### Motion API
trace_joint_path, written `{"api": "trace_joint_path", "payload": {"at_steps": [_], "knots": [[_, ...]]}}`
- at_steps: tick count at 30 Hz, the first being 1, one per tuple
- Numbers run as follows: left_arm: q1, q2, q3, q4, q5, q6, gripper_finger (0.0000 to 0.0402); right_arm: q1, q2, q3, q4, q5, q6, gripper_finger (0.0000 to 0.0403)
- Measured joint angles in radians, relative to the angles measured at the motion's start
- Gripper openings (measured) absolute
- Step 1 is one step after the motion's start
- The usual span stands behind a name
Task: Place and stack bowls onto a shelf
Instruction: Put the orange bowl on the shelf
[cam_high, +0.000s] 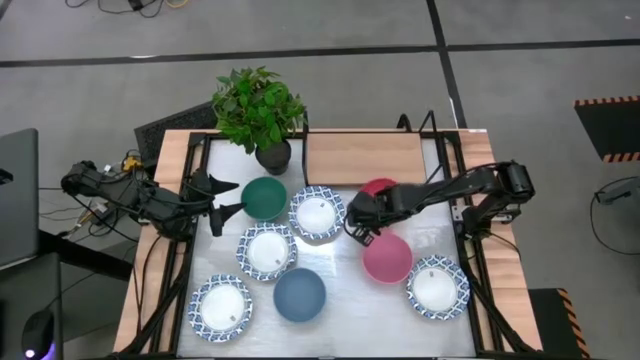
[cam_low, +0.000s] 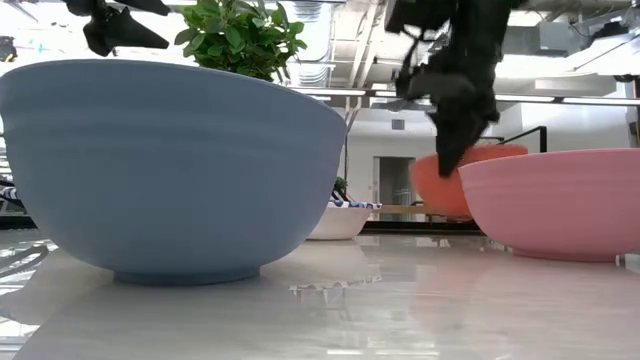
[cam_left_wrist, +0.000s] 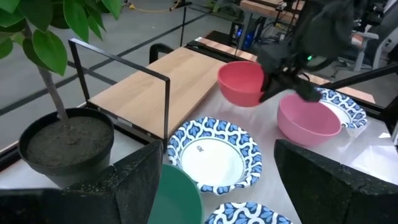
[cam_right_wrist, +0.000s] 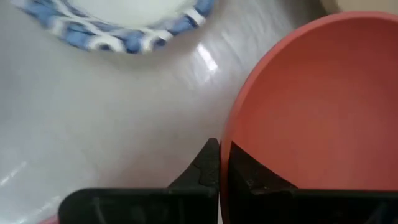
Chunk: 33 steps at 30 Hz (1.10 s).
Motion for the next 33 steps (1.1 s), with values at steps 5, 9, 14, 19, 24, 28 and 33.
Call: {"api": "trace_joint_path", "payload": {"at_steps": [5, 9, 14, 19, 24, 28, 33], "knots": [[0.000, 0.000, 0.000, -0.001, -0.001, 0.000, 0.0293, 0.005, 0.000, 0.153, -0.166, 0.025, -0.077, 0.0025], [0.000, 0.000, 0.000, -0.005, -0.001, 0.000, 0.0293, -0.012, 0.000, 0.228, -0.291, 0.162, -0.171, 0.0025], [0.000, 0.000, 0.000, -0.030, -0.001, -0.022, 0.0293, -0.117, -0.008, 0.231, -0.357, 0.211, -0.284, 0.0025], [0.000, 0.000, 0.000, -0.053, -0.001, -0.046, 0.0293, -0.224, -0.032, 0.231, -0.272, 0.192, -0.443, 0.0025], [0.000, 0.000, 0.000, -0.061, -0.001, -0.045, 0.0293, -0.331, -0.129, 0.142, -0.112, 0.075, -0.575, 0.0025], [0.000, 0.000, 0.000, -0.062, -0.001, -0.041, 0.0293, -0.421, -0.209, 0.001, -0.053, 0.038, -0.596, 0.0025], [0.000, 0.000, 0.000, -0.064, -0.032, -0.034, 0.0293, -0.504, -0.233, -0.100, 0.021, 0.026, -0.632, 0.0025]]}}
